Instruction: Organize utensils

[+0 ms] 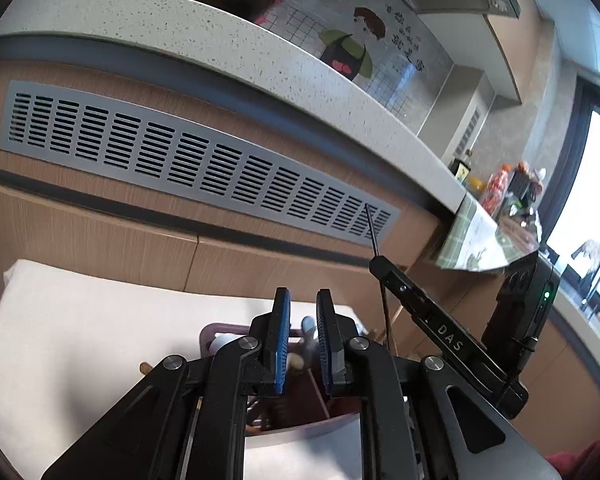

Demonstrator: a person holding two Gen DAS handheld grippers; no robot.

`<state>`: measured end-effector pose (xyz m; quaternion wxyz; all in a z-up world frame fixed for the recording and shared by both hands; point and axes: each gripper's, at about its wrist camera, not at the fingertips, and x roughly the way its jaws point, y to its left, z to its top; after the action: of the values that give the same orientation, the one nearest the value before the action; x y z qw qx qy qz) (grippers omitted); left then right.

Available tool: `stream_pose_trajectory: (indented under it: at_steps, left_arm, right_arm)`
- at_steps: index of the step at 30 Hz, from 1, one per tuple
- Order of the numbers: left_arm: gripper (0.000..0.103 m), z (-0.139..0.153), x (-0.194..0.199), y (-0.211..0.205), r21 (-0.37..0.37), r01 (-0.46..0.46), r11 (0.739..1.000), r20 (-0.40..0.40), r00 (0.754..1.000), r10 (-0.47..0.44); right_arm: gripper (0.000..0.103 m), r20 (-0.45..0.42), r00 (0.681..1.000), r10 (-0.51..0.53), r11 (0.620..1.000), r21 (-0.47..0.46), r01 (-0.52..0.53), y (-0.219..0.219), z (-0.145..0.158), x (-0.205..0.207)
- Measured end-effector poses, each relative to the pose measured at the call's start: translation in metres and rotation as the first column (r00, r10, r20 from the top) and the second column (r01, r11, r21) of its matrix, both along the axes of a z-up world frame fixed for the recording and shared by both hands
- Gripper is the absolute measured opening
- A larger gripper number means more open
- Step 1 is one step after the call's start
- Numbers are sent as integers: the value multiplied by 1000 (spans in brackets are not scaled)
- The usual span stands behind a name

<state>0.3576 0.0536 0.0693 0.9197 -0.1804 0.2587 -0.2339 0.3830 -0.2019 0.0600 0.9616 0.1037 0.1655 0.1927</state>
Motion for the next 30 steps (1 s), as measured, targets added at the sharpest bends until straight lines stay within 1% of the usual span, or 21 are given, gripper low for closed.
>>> stream_pose_trajectory:
  at_steps: [3,5,6,8,9,12,14,15,17,19,20,22,25,28,30]
  left_arm:
    - [25,-2,-6,-3,28,-26,999,22,999,25]
    - [34,-4,-11,-4,41,-38,998,26,999,37]
    - [36,-5,-13,-4,53,-47,997,28,999,45]
    - [43,-5,-19,-5,71,-65,995,36,997,63]
    - [44,-5,-23,-5,79,-73,994,39,997,70]
    - [52,-6,-36,-7,99,-108,989,29,994,106]
    - [60,-10,-49,-10,126,-144,981,18,990,143]
    - [62,-13,-57,-12,149,-165,975,12,986,165]
    - [65,-21,-78,-18,209,-215,954,5,976,219]
    - [67,-29,-99,-24,259,-245,934,3,967,253]
    - [68,-33,-111,-26,279,-258,925,7,964,267]
    - [69,-40,-131,-27,311,-298,903,18,951,308]
    - [69,-50,-164,-26,347,-353,869,28,930,366]
    - [69,-58,-196,-30,406,-376,833,29,916,399]
    - [69,-59,-210,-35,429,-380,820,44,915,400]
  right_arm:
    - [11,34,999,-17,999,-27,18,2,-8,-1]
    - [11,51,998,-28,999,-41,30,2,-11,-3]
    - [12,57,998,-34,998,-48,36,1,-13,-5]
    - [13,57,998,-36,998,-49,39,-2,-14,-10]
    - [13,53,998,-38,998,-48,41,-4,-14,-14]
    - [13,33,998,-49,998,-40,50,-13,-12,-30]
    - [14,19,998,-62,997,-42,63,-19,-10,-47]
    - [14,7,998,-67,997,-47,67,-21,-9,-55]
    - [16,-28,998,-65,996,-69,63,-23,-10,-73]
    - [21,-63,997,-39,995,-90,34,-22,-11,-94]
    - [22,-78,997,-22,995,-94,15,-21,-12,-103]
    - [23,-104,995,1,994,-110,-12,-20,-14,-126]
    - [24,-115,993,8,988,-150,-26,-16,-17,-166]
    - [24,-144,989,23,984,-169,-47,-14,-20,-200]
    - [24,-156,988,24,979,-198,-55,-9,-25,-219]
